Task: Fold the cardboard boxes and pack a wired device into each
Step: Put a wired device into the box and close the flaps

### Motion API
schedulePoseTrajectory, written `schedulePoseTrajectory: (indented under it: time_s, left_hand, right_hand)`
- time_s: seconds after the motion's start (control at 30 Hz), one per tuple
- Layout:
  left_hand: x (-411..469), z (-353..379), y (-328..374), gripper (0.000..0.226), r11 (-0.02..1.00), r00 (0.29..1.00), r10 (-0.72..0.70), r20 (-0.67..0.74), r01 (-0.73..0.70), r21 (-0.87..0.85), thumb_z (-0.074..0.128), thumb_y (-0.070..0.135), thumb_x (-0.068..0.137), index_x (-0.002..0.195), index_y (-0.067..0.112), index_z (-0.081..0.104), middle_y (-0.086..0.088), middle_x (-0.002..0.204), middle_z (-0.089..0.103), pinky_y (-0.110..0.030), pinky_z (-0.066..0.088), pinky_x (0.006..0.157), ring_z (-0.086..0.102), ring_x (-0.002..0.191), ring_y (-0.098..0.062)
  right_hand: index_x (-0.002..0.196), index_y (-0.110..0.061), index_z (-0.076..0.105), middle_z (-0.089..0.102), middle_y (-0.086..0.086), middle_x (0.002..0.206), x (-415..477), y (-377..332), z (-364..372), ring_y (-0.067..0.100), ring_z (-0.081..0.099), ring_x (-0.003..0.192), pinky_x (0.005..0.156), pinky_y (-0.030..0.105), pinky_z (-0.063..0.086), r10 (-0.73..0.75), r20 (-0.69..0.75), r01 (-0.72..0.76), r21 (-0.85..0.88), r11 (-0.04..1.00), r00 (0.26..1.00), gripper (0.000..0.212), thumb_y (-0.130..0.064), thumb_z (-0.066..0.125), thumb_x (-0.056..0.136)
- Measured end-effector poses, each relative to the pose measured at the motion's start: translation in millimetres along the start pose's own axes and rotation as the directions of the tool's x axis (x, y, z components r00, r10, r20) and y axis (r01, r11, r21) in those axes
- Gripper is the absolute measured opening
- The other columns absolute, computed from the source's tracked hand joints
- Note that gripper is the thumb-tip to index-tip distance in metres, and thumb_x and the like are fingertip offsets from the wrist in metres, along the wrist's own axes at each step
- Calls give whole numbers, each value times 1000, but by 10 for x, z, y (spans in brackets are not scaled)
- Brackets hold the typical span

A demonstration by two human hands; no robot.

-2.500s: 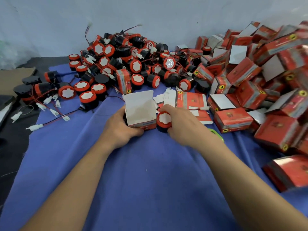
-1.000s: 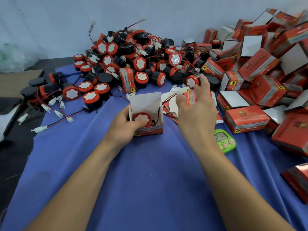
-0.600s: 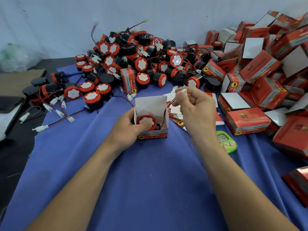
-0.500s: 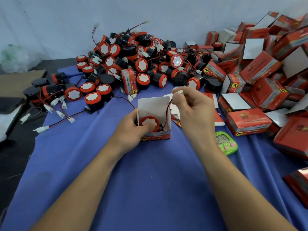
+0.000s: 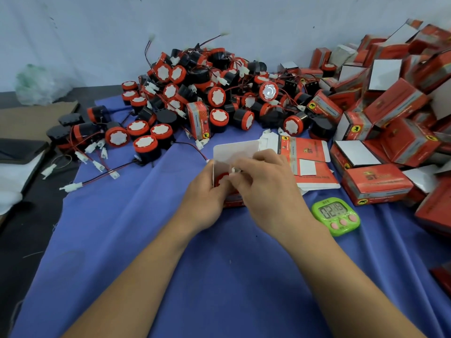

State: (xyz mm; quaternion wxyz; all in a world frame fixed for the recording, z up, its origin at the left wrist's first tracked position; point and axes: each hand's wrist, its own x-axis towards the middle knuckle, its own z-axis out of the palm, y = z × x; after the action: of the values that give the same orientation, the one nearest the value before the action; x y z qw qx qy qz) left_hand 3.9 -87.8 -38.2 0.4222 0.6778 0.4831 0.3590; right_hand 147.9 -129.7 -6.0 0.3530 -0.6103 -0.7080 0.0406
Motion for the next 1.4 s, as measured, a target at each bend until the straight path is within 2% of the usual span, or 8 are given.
schedulePoseTrajectory:
  time_s: [0.17,0.4,0.47,0.57,0.87,1.0,1.17,1.4]
  left_hand:
    - [-10,-4,20,18,1000,999,-19,-33,19,2,56,37,89,102,43,65,17,105,72,-47,55,94,68,104,-9]
    - [-38,-17,31,30,998,998,-58,-23,59,14,56,42,86,115,41,63,23,110,72,-43,55,98,66,107,-3]
    - [-39,-28,9,30,998,998,-64,-27,64,25,56,42,88,117,41,62,22,111,72,-43,55,97,66,106,-3]
    - [-35,-27,-21,31,998,998,-55,-35,56,41,54,43,88,118,42,61,24,108,72,-36,57,90,66,100,1]
    - [-30,-6,-30,32,997,997,-60,-54,63,45,55,48,86,116,42,62,24,104,72,-37,57,89,65,96,2]
    - [-31,-29,-18,38,997,998,-64,-12,65,32,55,47,86,123,43,61,22,110,72,-40,57,94,66,102,0]
    - [28,-88,-26,37,998,996,-62,61,60,19,59,43,90,128,43,61,19,117,72,-45,54,101,67,112,-5]
    - [73,-61,-74,29,998,999,-39,22,38,41,61,28,99,125,40,63,19,112,74,-42,56,98,67,106,-4]
  right_hand:
    - [69,-12,71,64,5,64,-33,34,19,31,65,81,103,35,27,-126,-87,91,-327,940,988,13,-4,81,72]
    - [76,-13,72,72,8,80,-58,73,-102,31,68,102,117,28,8,-100,6,96,-339,936,995,24,4,80,61]
    - [83,-13,71,74,5,92,-78,11,-169,35,60,121,119,37,7,-90,57,105,-418,902,994,20,-1,56,78]
    - [87,-16,71,73,2,95,-51,-112,-238,37,46,137,121,43,-5,-65,216,180,-569,802,974,66,-12,6,77]
    - [95,-19,55,63,-1,119,85,-152,-415,34,22,149,128,45,3,84,600,329,-544,772,796,12,-11,48,88]
    - [73,-25,51,51,-9,85,245,-77,-455,26,38,115,122,45,19,65,653,359,-494,792,755,25,-13,51,95]
    - [72,-16,75,64,5,69,454,19,-284,29,58,80,76,32,35,158,373,-44,-296,954,914,35,-42,66,93]
    - [81,-24,83,72,1,84,258,73,-58,20,61,106,114,34,25,60,14,-51,-374,926,998,18,-39,74,85]
